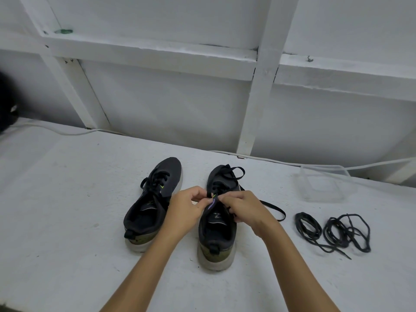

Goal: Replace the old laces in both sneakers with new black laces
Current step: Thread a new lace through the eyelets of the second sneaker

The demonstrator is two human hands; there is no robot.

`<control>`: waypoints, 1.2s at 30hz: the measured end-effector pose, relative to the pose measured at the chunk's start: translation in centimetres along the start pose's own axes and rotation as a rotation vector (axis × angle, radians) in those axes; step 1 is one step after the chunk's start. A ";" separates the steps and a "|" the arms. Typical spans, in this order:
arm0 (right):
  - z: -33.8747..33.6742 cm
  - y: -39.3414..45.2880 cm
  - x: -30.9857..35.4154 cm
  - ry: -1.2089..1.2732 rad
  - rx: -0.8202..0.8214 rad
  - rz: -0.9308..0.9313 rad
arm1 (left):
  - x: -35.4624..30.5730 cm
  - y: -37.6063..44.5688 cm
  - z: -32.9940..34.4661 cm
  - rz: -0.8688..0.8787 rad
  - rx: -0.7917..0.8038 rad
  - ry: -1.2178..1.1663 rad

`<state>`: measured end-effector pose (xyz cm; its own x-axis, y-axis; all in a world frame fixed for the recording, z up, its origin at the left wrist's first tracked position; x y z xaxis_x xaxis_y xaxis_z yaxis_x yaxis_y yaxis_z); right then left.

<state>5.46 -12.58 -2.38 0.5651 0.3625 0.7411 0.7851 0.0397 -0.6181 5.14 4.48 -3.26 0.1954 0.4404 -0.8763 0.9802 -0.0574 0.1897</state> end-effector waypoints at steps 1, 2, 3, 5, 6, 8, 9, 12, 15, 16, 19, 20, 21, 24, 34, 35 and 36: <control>0.0 0.0 0.0 0.000 -0.002 -0.002 | 0.3 -0.1 0.2 -0.019 -0.002 -0.018; 0.0 0.0 0.0 -0.010 -0.011 -0.011 | 0.6 -0.2 0.3 -0.042 0.002 -0.036; 0.0 0.0 -0.1 -0.022 -0.023 -0.026 | 0.9 -0.3 0.5 -0.064 0.008 -0.049; 0.1 0.1 -0.2 -0.030 -0.049 -0.051 | 1.4 -0.5 0.7 -0.095 0.021 -0.074; 0.2 0.1 -0.2 -0.029 -0.059 -0.059 | 1.5 -0.6 0.8 -0.103 0.033 -0.096; 0.4 0.2 -0.2 -0.033 -0.082 -0.080 | 1.5 -0.8 0.8 -0.101 0.077 -0.123; 0.4 0.2 -0.2 -0.041 -0.096 -0.093 | 1.6 -0.9 0.7 -0.097 0.099 -0.141; 0.6 0.4 -0.3 -0.077 -0.117 -0.115 | 1.3 -1.6 0.6 -0.062 0.154 -0.231; 0.7 0.5 -0.3 -0.142 -0.131 -0.143 | 0.7 -2.3 0.8 0.028 0.141 -0.133; 0.7 0.4 -0.3 -0.165 -0.139 -0.156 | 0.5 -2.5 1.0 0.047 0.099 -0.083; 0.8 0.3 -0.4 -0.226 -0.145 -0.201 | -0.1 -2.8 1.7 0.064 -0.017 0.024; 0.8 0.2 -0.4 -0.239 -0.152 -0.218 | -0.2 -2.8 1.9 0.062 -0.033 0.047; 0.8 0.2 -0.5 -0.248 -0.163 -0.236 | -0.3 -2.9 2.1 0.062 -0.046 0.061; 0.8 0.1 -0.5 -0.310 -0.227 -0.312 | -0.5 -3.0 2.3 0.071 -0.088 0.098; 1.4 -0.4 0.8 -0.575 -0.340 -0.440 | -0.6 -2.9 2.2 0.081 -0.140 0.244; 1.4 -0.5 1.0 -0.582 -0.338 -0.439 | -0.6 -2.9 2.2 0.067 -0.151 0.250; 1.3 -0.6 1.1 -0.588 -0.333 -0.433 | -0.7 -3.0 2.3 0.062 -0.161 0.261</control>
<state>5.30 -10.95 -1.55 0.0396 0.8131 0.5807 0.9908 0.0431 -0.1280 2.10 2.32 -4.24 0.2193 0.6568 -0.7214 0.9447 0.0417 0.3252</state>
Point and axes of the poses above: each hand's wrist, its own y-axis towards the middle knuckle, its own z-axis out of the palm, x = y × z, the point moved 4 cm from there along y, towards the middle knuckle, and after that the axes turned 12 degrees about z, right-handed, at the moved point
